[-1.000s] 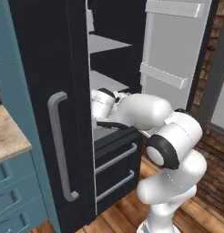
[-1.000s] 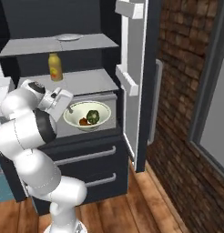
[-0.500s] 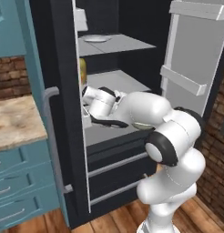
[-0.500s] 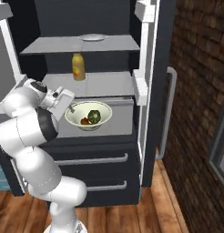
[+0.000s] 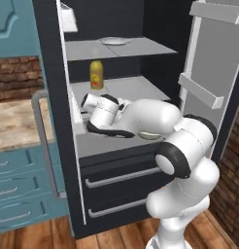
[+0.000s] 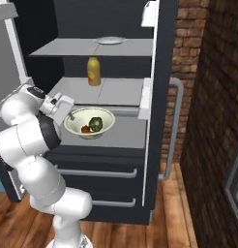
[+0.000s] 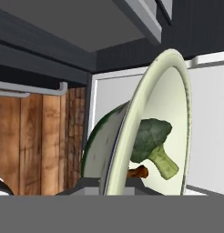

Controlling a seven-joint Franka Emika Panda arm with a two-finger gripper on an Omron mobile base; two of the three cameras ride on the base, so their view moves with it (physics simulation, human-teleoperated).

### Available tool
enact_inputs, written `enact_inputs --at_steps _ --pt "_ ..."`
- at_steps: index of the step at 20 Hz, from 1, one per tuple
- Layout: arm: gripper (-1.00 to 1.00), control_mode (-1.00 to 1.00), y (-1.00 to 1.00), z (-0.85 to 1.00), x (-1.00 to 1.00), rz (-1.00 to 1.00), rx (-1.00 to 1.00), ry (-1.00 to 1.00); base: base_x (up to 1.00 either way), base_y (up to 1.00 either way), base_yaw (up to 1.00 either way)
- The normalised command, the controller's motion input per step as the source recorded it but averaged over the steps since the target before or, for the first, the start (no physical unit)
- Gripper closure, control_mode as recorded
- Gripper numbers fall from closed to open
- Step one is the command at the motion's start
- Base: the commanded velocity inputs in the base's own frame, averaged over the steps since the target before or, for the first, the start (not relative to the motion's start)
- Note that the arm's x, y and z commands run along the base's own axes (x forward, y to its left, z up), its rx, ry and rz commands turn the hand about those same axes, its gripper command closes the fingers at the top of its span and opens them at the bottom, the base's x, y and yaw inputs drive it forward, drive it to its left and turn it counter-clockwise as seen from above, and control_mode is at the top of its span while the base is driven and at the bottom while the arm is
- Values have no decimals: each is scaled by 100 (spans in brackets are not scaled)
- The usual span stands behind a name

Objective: Pick the chicken drumstick and broccoli from their plates and place them in the bowl. Then put the bowl in the fridge.

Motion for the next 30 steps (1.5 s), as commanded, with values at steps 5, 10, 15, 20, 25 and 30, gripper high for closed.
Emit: enact_inputs --at_steps 5,10,15,20,25,30 --pt "100 100 0 0 0 0 0 0 26 -42 27" --pt "100 100 0 0 0 0 0 0 25 -44 22" --pt "100 100 0 0 0 0 0 0 26 -17 3" --pt "100 100 0 0 0 0 0 0 38 -5 0" --pt "100 100 0 0 0 0 0 0 54 -5 7" --pt "100 100 0 0 0 0 0 0 47 -5 13"
